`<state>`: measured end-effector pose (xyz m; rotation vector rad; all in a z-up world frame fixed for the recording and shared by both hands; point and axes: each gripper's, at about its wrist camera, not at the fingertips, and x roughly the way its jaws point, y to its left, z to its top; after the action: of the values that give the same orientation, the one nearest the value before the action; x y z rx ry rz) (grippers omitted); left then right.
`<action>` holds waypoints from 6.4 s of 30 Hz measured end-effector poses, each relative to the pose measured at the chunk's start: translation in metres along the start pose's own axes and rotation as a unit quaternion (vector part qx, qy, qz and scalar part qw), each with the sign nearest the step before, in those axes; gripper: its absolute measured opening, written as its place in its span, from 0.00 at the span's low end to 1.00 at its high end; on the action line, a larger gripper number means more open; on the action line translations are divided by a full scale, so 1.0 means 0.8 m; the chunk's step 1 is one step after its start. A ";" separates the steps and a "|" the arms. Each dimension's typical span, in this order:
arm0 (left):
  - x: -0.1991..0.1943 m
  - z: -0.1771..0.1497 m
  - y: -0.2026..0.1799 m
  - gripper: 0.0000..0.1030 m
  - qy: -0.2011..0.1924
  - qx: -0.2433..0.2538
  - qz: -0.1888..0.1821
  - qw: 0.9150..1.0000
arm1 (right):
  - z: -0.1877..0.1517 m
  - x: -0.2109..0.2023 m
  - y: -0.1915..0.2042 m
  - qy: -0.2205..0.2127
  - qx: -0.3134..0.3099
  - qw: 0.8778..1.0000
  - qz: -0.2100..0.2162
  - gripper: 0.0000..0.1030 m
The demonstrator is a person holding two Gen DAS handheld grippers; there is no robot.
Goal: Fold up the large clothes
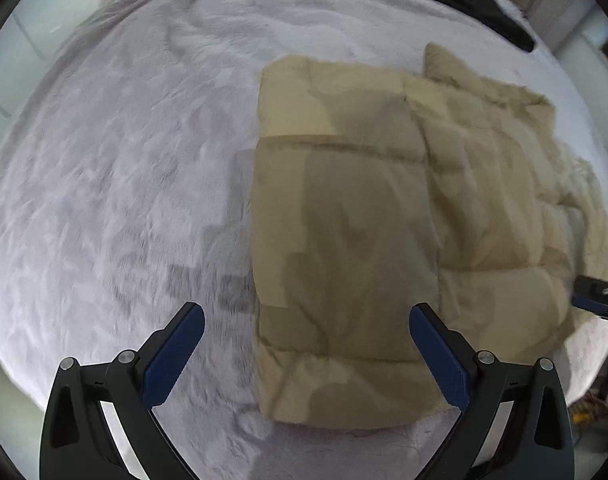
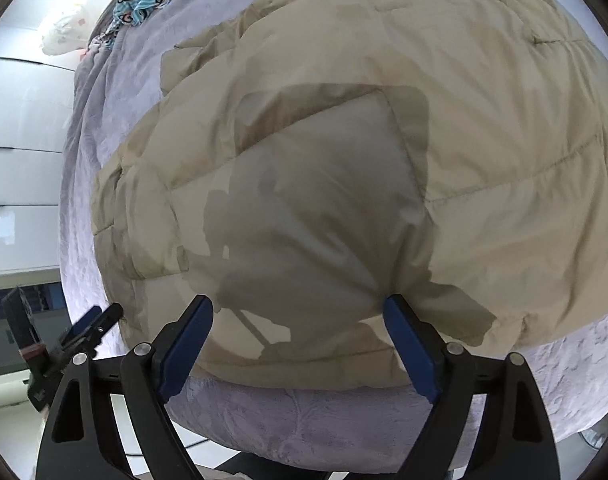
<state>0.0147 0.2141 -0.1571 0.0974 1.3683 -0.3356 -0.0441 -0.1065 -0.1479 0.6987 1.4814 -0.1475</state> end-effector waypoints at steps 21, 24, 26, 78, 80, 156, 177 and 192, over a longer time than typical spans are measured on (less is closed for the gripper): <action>0.128 0.060 -0.033 0.92 0.091 0.045 -0.229 0.968 | 0.007 0.019 0.009 0.015 -0.023 0.999 -0.041 0.88; 0.119 0.066 -0.034 0.45 0.087 0.048 -0.264 0.959 | 0.008 0.007 0.011 0.014 -0.020 0.999 -0.030 0.88; 0.105 0.068 -0.031 0.31 0.082 0.042 -0.284 0.954 | 0.010 -0.012 0.015 -0.008 -0.022 0.999 -0.025 0.88; 0.036 0.110 -0.481 0.76 0.107 0.192 -0.289 0.932 | -0.060 -0.195 -0.267 -0.166 0.119 0.955 0.213 0.76; 0.035 0.113 -0.481 0.76 0.100 0.204 -0.275 0.934 | -0.058 -0.195 -0.237 -0.148 0.082 0.955 0.246 0.79; 0.025 0.029 -0.421 0.80 -0.054 0.098 0.055 0.992 | -0.011 -0.188 -0.264 -0.067 -0.051 0.996 0.027 0.04; 0.030 -0.038 -0.405 0.89 -0.006 0.115 0.012 0.993 | -0.026 -0.122 -0.281 -0.042 0.003 0.999 -0.008 0.04; -0.011 -0.041 -0.372 0.89 -0.008 0.114 -0.009 0.993 | -0.069 -0.168 -0.244 -0.098 0.066 0.992 -0.034 0.04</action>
<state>-0.1040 -0.0581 -0.1179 0.2707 1.3113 -0.5051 -0.2053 -0.2769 -0.0839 0.7183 1.3148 -0.3595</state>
